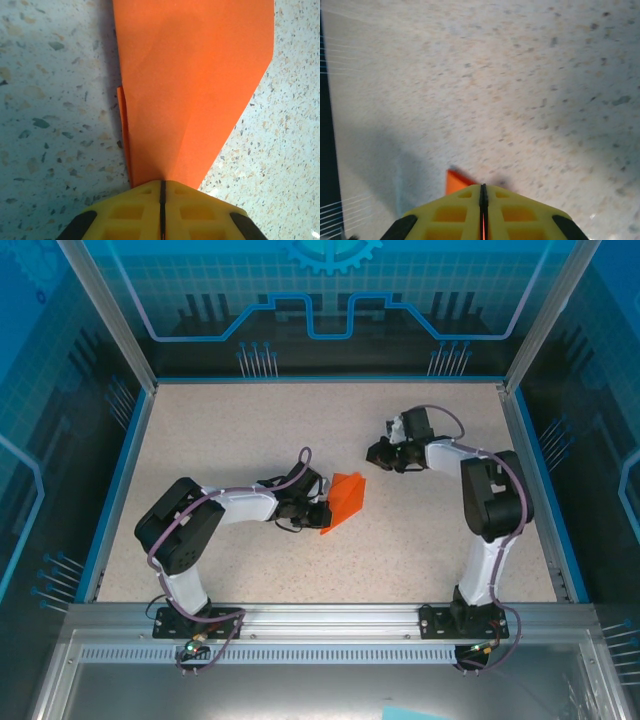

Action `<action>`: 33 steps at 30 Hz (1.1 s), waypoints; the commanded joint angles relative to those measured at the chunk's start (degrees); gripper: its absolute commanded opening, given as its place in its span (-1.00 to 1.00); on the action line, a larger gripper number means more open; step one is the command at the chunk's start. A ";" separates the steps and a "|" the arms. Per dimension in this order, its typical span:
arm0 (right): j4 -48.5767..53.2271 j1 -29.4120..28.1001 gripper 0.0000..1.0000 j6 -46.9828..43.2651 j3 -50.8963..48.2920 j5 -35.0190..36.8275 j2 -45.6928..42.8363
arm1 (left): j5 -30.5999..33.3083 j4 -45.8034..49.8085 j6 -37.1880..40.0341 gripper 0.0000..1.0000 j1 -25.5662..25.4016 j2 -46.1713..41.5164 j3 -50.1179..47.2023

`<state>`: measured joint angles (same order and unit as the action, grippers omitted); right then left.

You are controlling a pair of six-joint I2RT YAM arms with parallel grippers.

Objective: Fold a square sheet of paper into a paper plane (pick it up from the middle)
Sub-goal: Fourth fold the wing at the center of the table.

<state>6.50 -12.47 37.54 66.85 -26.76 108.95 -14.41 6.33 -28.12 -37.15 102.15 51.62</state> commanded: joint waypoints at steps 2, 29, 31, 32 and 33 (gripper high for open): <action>-2.02 -3.98 -0.78 4.48 -5.43 -3.98 -5.07 | -0.42 10.20 1.49 -0.81 -0.95 2.57 -1.79; -2.96 -12.36 -0.79 5.28 -8.10 2.47 5.93 | -2.28 10.10 -0.15 -0.79 -2.20 -2.54 -3.39; -2.30 -12.25 -0.79 4.84 -8.06 3.51 6.18 | -1.81 10.79 -0.30 -0.79 -2.95 -2.87 -3.45; -2.02 -12.26 -0.79 4.54 -8.09 4.01 6.36 | -1.55 11.08 -0.47 -0.79 -3.35 -3.01 -3.52; -1.78 -12.27 -0.79 4.36 -8.22 4.41 6.46 | -1.25 11.32 -0.52 -0.79 -3.75 -3.21 -3.59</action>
<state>-0.03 -24.88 44.71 58.87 -29.76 112.71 -15.11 9.13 -28.36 -39.00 99.85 50.19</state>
